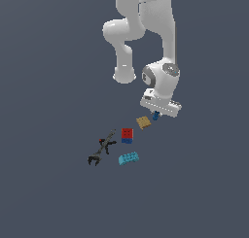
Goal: Pick up a designated object from a clutter of objects.
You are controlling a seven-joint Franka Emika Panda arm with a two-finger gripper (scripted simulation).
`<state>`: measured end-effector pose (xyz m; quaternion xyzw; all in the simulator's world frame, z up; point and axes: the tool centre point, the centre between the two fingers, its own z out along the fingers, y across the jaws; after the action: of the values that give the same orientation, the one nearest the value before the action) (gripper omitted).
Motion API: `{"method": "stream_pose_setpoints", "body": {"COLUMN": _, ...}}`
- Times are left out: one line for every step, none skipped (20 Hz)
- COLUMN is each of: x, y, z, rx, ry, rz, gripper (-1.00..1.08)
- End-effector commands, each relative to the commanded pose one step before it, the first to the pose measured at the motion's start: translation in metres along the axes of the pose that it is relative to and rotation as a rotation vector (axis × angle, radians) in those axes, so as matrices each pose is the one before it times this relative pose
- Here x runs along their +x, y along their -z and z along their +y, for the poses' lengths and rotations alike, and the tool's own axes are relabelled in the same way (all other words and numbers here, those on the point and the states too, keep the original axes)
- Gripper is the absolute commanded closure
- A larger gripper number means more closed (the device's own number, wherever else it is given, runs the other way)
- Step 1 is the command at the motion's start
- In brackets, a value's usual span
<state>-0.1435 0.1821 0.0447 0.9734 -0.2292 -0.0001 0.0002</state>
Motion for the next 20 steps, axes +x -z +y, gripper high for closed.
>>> {"method": "stream_pose_setpoints", "body": {"x": 0.00225, "y": 0.00375, "z": 0.00111, "rx": 0.00048, "ry": -0.00041, "rz": 0.00052, "gripper": 1.08}}
{"method": "stream_pose_setpoints", "body": {"x": 0.00131, "y": 0.00238, "z": 0.00079, "rx": 0.00000, "ry": 0.00000, "rz": 0.00000, "gripper": 1.08}}
{"method": "stream_pose_setpoints", "body": {"x": 0.00155, "y": 0.00282, "z": 0.00094, "rx": 0.00000, "ry": 0.00000, "rz": 0.00000, "gripper": 1.08}}
{"method": "stream_pose_setpoints", "body": {"x": 0.00178, "y": 0.00326, "z": 0.00108, "rx": 0.00000, "ry": 0.00000, "rz": 0.00000, "gripper": 1.08}}
{"method": "stream_pose_setpoints", "body": {"x": 0.00188, "y": 0.00359, "z": 0.00109, "rx": -0.00021, "ry": 0.00041, "rz": -0.00015, "gripper": 1.08}}
{"method": "stream_pose_setpoints", "body": {"x": 0.00224, "y": 0.00413, "z": 0.00135, "rx": 0.00000, "ry": 0.00000, "rz": 0.00000, "gripper": 1.08}}
{"method": "stream_pose_setpoints", "body": {"x": 0.00247, "y": 0.00456, "z": 0.00148, "rx": 0.00000, "ry": 0.00000, "rz": 0.00000, "gripper": 1.08}}
{"method": "stream_pose_setpoints", "body": {"x": 0.00269, "y": 0.00499, "z": 0.00161, "rx": 0.00000, "ry": 0.00000, "rz": 0.00000, "gripper": 1.08}}
{"method": "stream_pose_setpoints", "body": {"x": 0.00285, "y": 0.00537, "z": 0.00167, "rx": 0.00021, "ry": 0.00024, "rz": -0.00037, "gripper": 1.08}}
{"method": "stream_pose_setpoints", "body": {"x": 0.00307, "y": 0.00579, "z": 0.00180, "rx": 0.00026, "ry": 0.00020, "rz": -0.00036, "gripper": 1.08}}
{"method": "stream_pose_setpoints", "body": {"x": 0.00331, "y": 0.00621, "z": 0.00195, "rx": 0.00000, "ry": 0.00000, "rz": 0.00000, "gripper": 1.08}}
{"method": "stream_pose_setpoints", "body": {"x": 0.00348, "y": 0.00661, "z": 0.00203, "rx": 0.00045, "ry": 0.00021, "rz": -0.00048, "gripper": 1.08}}
{"method": "stream_pose_setpoints", "body": {"x": 0.00369, "y": 0.00701, "z": 0.00214, "rx": 0.00034, "ry": 0.00013, "rz": -0.00033, "gripper": 1.08}}
{"method": "stream_pose_setpoints", "body": {"x": 0.00389, "y": 0.00740, "z": 0.00224, "rx": 0.00035, "ry": 0.00013, "rz": -0.00032, "gripper": 1.08}}
{"method": "stream_pose_setpoints", "body": {"x": 0.00408, "y": 0.00780, "z": 0.00235, "rx": 0.00051, "ry": 0.00017, "rz": -0.00043, "gripper": 1.08}}
{"method": "stream_pose_setpoints", "body": {"x": 0.00429, "y": 0.00819, "z": 0.00246, "rx": 0.00037, "ry": 0.00012, "rz": -0.00029, "gripper": 1.08}}
{"method": "stream_pose_setpoints", "body": {"x": 0.00447, "y": 0.00855, "z": 0.00256, "rx": 0.00054, "ry": 0.00016, "rz": -0.00040, "gripper": 1.08}}
{"method": "stream_pose_setpoints", "body": {"x": 0.00454, "y": 0.00866, "z": 0.00259, "rx": 0.00039, "ry": 0.00011, "rz": -0.00028, "gripper": 1.08}}
{"method": "stream_pose_setpoints", "body": {"x": 0.00456, "y": 0.00872, "z": 0.00262, "rx": 0.00056, "ry": 0.00016, "rz": -0.00038, "gripper": 1.08}}
{"method": "stream_pose_setpoints", "body": {"x": 0.00457, "y": 0.00871, "z": 0.00262, "rx": 0.00040, "ry": 0.00011, "rz": -0.00026, "gripper": 1.08}}
